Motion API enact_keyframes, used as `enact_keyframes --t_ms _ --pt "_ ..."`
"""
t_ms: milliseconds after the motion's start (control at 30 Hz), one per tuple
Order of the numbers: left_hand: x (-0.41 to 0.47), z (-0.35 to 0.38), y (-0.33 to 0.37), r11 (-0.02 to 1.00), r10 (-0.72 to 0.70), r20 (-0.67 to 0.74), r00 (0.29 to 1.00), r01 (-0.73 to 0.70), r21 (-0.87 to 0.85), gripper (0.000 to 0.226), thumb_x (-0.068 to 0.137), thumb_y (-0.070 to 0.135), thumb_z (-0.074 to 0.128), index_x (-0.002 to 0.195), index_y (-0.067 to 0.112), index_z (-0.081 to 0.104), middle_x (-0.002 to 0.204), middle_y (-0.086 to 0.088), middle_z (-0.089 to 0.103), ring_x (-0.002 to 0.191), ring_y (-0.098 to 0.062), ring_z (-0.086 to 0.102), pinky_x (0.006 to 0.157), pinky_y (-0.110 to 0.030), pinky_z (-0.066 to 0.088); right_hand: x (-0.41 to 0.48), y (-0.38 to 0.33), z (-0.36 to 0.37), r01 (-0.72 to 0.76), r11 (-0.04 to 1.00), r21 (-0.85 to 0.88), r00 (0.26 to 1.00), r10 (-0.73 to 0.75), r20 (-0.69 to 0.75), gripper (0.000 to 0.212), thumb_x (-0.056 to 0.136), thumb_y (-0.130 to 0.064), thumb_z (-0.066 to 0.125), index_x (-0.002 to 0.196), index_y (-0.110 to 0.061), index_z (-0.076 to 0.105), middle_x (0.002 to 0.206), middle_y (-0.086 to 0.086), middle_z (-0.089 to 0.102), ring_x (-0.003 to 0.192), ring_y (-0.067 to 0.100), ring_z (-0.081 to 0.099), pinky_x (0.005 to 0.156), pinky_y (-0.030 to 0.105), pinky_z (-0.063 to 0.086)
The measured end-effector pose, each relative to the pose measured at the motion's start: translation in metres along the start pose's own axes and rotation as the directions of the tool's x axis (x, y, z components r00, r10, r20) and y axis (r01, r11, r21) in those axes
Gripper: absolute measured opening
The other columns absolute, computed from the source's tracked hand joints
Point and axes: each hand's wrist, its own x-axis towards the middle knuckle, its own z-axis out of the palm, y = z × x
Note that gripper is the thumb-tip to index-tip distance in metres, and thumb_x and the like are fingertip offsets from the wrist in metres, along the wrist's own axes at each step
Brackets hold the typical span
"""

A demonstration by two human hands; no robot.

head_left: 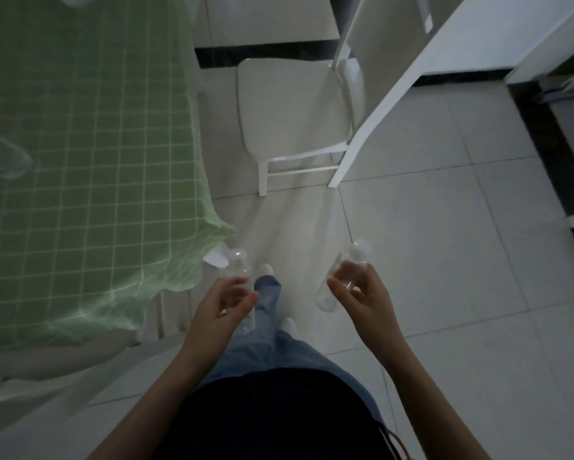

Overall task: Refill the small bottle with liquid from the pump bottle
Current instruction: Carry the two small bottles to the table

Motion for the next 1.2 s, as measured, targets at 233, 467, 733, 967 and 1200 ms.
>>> enact_keyframes --t_ms 233,467,733,967,1200 --pt "0.111 0.023 0.044 0.999 0.032 -0.022 0.999 -0.032 -0.025 0.025 0.083 0.002 0.063 0.095 0.023 0.058 0.084 0.000 0.063 0.070 0.008 0.061 0.066 -0.009 0.048 0.116 -0.028 -0.005 0.023 1.000 -0.013 0.999 -0.023 0.026 0.019 0.087 -0.011 0.067 0.096 -0.025 0.057 0.091 -0.012 0.064 0.082 -0.011 0.063 0.072 0.008 0.050" --pt "0.175 0.030 0.096 0.995 0.069 -0.097 0.993 -0.076 -0.062 0.023 0.084 0.003 0.062 0.097 0.021 0.057 0.085 0.004 0.061 0.068 0.013 0.059 0.064 -0.004 0.045 0.199 -0.068 -0.005 0.058 0.998 -0.020 0.995 -0.056 0.088 0.018 0.088 -0.013 0.067 0.099 -0.024 0.058 0.094 -0.012 0.065 0.086 -0.007 0.064 0.080 0.021 0.053" --pt "0.254 0.040 0.145 0.979 -0.016 -0.404 0.915 -0.068 -0.193 0.019 0.086 0.003 0.059 0.102 0.013 0.056 0.087 0.003 0.062 0.067 0.012 0.059 0.064 -0.005 0.046 0.345 -0.127 0.000 0.144 0.986 -0.081 0.909 -0.100 0.405 0.021 0.087 -0.012 0.068 0.094 -0.029 0.056 0.087 -0.013 0.067 0.080 -0.008 0.065 0.075 0.015 0.050" --pt "0.280 0.065 0.170 0.928 -0.158 -0.601 0.783 -0.090 -0.361 0.020 0.085 0.006 0.061 0.095 0.023 0.058 0.083 0.004 0.063 0.071 -0.002 0.060 0.067 -0.013 0.047 0.439 -0.180 0.013 0.263 0.956 -0.131 0.768 -0.126 0.627 0.020 0.088 -0.020 0.066 0.096 -0.034 0.054 0.091 -0.013 0.065 0.082 -0.010 0.063 0.075 0.016 0.050" --pt "0.297 0.044 0.178 0.881 -0.274 -0.695 0.664 -0.117 -0.459 0.010 0.083 0.009 0.064 0.090 0.013 0.059 0.090 -0.003 0.065 0.080 -0.014 0.060 0.077 -0.036 0.049 0.478 -0.209 0.067 0.296 0.947 -0.126 0.655 -0.105 0.748 0.015 0.087 -0.022 0.066 0.099 -0.026 0.057 0.095 -0.011 0.065 0.083 -0.004 0.066 0.081 0.029 0.055"
